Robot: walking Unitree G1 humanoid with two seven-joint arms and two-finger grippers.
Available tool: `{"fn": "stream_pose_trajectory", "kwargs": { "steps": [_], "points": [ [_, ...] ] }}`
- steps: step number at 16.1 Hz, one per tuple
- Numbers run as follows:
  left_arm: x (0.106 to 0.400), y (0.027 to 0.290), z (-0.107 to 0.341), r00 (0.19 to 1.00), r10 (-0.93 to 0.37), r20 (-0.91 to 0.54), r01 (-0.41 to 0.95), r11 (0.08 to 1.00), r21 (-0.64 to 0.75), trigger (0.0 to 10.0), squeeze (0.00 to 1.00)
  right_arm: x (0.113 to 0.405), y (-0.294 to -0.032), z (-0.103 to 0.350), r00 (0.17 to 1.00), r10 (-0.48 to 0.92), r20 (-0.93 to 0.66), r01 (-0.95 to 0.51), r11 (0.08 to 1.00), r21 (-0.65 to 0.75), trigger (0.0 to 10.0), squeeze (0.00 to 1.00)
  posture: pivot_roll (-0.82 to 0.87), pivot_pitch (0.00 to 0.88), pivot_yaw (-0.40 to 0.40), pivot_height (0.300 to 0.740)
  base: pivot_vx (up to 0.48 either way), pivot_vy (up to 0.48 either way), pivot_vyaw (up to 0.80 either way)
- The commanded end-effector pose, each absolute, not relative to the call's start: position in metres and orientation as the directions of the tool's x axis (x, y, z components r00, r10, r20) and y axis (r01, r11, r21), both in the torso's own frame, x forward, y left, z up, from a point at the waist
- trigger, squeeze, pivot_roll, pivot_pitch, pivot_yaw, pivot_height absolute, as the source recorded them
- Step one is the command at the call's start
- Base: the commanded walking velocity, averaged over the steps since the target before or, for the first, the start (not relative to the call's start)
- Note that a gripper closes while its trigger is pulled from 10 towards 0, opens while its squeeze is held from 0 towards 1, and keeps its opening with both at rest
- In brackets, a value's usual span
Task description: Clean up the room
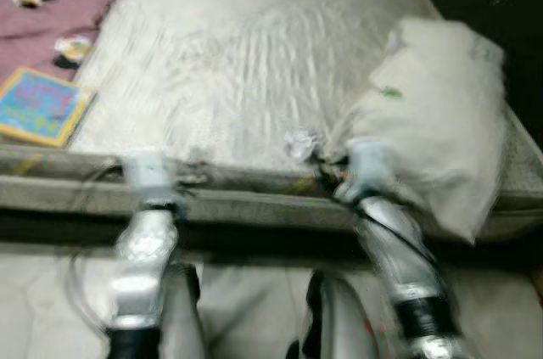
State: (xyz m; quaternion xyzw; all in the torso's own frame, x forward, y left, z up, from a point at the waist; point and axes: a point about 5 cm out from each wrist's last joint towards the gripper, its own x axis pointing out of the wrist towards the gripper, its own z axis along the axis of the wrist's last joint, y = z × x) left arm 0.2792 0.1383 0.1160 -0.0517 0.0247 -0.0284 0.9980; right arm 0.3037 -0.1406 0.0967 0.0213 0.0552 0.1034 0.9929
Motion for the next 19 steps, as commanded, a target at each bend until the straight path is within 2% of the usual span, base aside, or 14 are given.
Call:
{"fn": "stream_pose_trajectory", "kwargs": {
  "steps": [1,19],
  "points": [
    [0.2777,0.1507,0.1147,0.998,-0.025,-0.051,0.021,0.996,-0.087,10.0,0.0,0.3054,-0.1299,0.1006,0.969,0.232,-0.087,-0.227,0.972,0.064,10.0,0.0,0.04,0.039,-0.121,0.549,0.266,0.0,0.0],
    [0.2772,0.1479,0.1101,0.996,-0.03,-0.079,0.023,0.996,-0.082,10.0,0.0,0.3081,-0.1316,0.1,0.97,0.226,-0.09,-0.221,0.974,0.06,10.0,0.0,0.05,0.026,-0.128,0.549,0.269,0.0,0.0]
  ]
}}
